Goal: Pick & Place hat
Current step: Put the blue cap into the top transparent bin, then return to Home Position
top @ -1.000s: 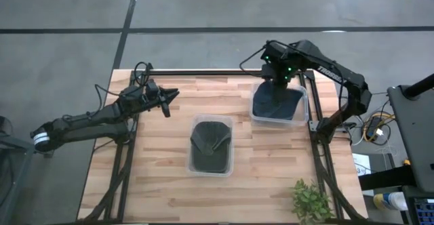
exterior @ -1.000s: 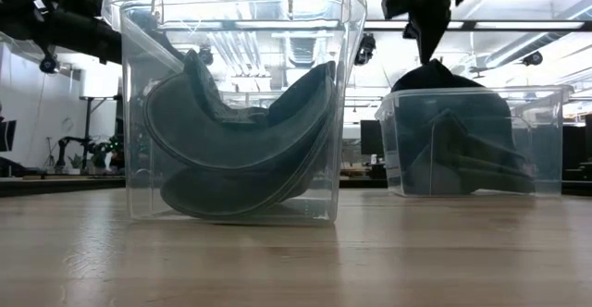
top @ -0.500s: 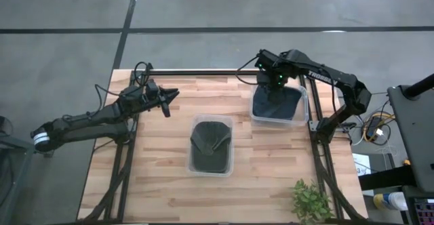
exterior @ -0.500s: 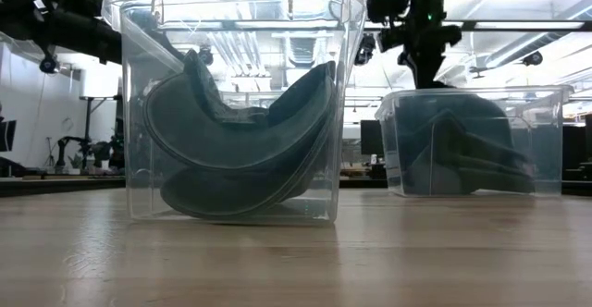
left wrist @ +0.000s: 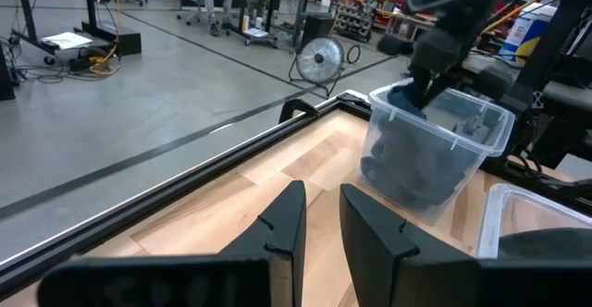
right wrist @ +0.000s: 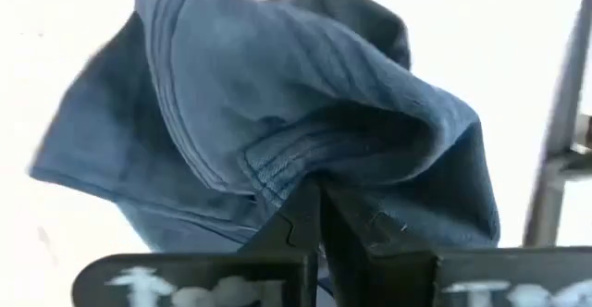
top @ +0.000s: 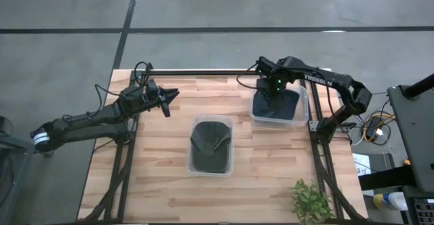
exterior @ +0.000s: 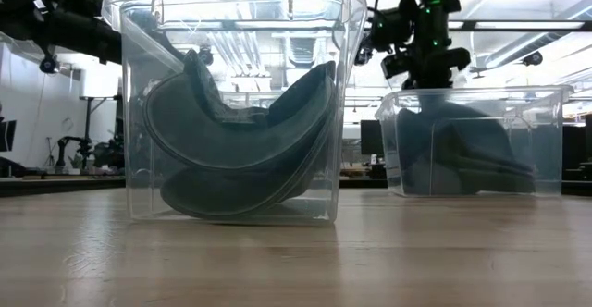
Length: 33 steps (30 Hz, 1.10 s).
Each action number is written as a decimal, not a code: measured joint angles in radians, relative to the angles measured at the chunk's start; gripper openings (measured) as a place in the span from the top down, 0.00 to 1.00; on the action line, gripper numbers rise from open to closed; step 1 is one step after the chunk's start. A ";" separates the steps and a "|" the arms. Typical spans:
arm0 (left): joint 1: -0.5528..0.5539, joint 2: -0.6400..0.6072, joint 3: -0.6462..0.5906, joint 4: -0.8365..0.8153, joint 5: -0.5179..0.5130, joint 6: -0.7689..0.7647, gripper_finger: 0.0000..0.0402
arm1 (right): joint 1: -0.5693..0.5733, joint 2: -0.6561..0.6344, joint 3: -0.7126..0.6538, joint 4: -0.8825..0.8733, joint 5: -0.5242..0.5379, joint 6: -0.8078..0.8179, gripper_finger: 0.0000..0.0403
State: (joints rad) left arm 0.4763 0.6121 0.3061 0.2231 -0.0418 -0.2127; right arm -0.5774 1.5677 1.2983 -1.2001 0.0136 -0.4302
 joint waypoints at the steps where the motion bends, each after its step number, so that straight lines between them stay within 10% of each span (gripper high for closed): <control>1: 0.000 0.000 0.000 0.000 0.000 0.000 0.84 | 0.000 0.000 -0.016 0.015 -0.009 0.000 0.98; 14: 0.000 0.000 0.000 0.000 0.000 -0.006 0.84 | -0.004 -0.005 -0.176 0.166 -0.102 0.007 0.98; 33: 0.000 0.000 0.000 0.000 0.000 -0.005 0.84 | -0.013 -0.130 0.225 -0.083 -0.216 0.017 0.98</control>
State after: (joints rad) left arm 0.4763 0.6117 0.3061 0.2230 -0.0414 -0.2173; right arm -0.5900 1.4379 1.5233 -1.2827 -0.2029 -0.4131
